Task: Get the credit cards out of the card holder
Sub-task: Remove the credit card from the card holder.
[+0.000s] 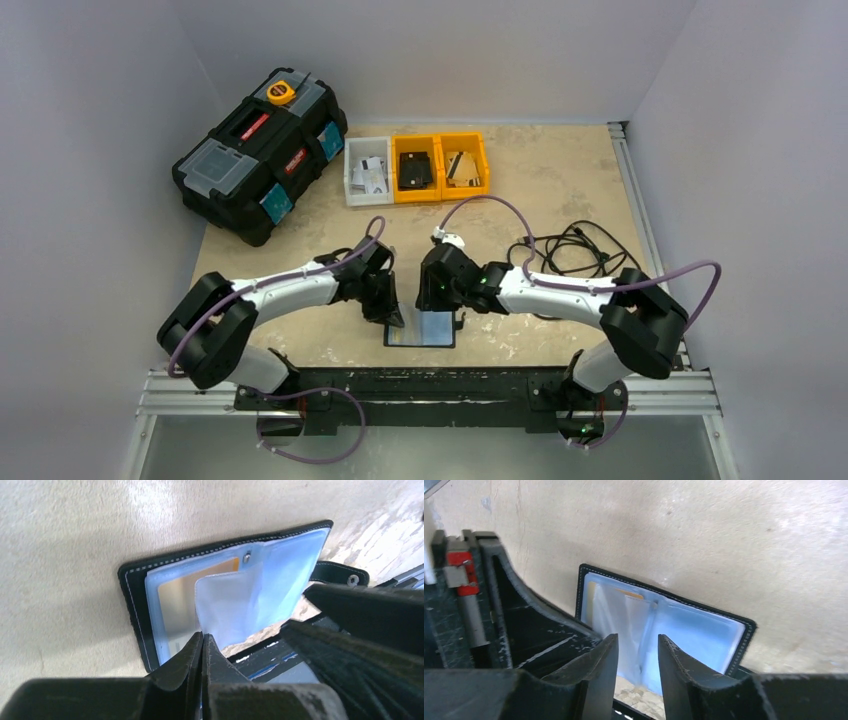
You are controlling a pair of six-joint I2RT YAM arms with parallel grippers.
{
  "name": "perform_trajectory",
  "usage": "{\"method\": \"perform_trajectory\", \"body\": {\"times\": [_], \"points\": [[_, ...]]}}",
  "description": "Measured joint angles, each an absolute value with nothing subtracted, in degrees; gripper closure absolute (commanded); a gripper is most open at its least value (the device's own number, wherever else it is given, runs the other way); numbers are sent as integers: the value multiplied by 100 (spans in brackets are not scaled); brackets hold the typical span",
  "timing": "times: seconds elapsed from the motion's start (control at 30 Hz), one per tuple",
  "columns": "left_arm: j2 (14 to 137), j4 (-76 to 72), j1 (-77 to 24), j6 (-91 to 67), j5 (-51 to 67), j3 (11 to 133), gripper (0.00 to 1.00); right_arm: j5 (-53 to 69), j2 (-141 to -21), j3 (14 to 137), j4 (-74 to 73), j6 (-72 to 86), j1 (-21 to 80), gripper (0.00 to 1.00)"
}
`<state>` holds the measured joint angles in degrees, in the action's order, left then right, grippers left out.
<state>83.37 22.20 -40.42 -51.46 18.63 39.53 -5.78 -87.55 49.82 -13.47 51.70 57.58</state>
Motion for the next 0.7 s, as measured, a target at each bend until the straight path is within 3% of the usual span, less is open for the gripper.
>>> {"method": "perform_trajectory", "body": {"times": [0.27, 0.47, 0.7], "points": [[7568, 2797, -4239, -5354, 1503, 4289, 100, -840, -8197, 4984, -1752, 5037, 5529, 57], [7839, 2915, -4491, -5511, 1267, 4687, 100, -956, -7913, 4974, -1903, 4980, 5433, 57], [8643, 2873, -4840, -5651, 1186, 5153, 75, -1002, -7553, 4836, -2034, 4982, 5419, 57]]}}
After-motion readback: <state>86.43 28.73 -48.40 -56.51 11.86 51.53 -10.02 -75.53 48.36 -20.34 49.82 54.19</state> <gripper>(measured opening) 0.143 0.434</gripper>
